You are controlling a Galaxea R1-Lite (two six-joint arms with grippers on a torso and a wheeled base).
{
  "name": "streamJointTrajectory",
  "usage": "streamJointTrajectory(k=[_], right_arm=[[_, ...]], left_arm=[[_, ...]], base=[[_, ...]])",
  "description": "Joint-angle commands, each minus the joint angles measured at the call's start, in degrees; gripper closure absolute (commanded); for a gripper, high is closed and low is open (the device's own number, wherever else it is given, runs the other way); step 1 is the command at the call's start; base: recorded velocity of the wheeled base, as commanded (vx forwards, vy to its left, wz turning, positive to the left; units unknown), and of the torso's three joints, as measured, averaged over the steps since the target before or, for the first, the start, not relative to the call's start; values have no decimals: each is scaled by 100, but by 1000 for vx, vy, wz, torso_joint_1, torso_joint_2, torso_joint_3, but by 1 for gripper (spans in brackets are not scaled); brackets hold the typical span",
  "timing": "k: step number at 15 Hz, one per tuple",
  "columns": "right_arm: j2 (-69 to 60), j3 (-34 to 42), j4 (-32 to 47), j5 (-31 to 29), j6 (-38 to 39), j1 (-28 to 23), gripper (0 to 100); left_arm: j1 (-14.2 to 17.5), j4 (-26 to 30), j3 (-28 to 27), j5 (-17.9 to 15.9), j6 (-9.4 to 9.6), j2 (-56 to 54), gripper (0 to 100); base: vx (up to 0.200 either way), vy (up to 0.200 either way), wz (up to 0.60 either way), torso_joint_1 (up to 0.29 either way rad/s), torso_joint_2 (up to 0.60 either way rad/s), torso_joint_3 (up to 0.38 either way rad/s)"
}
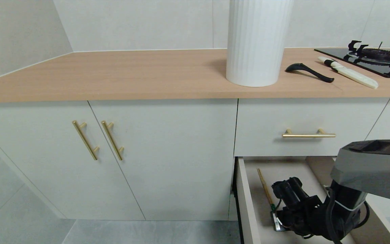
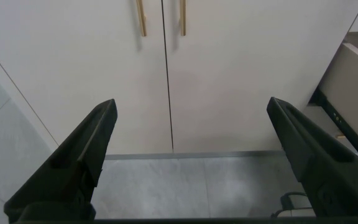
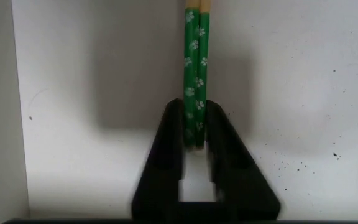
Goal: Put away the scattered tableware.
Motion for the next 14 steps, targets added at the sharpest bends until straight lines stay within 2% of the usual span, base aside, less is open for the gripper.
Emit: streamJointTrajectory(k=[1,5,7,10,14], right_arm=[[-17,-1,-3,-1,-1,3,0],[-70,17,6,-10,-10,3,0],[-386,35,32,-256,-27,-6,0],[-1775,114,375,-361,-54,-14,0],[-2952,114,384,-572,-335,-67,0]], left_arm=[[1,0,0,-2,-1,2,0],[1,0,0,-2,-1,2,0],[1,0,0,-2,-1,2,0],[1,0,0,-2,-1,2,0],[1,0,0,-2,-1,2,0]], base=[[0,0,0,0,0,0],[0,0,0,0,0,0],[0,0,0,0,0,0],[0,0,0,0,0,0],[0,0,0,0,0,0]])
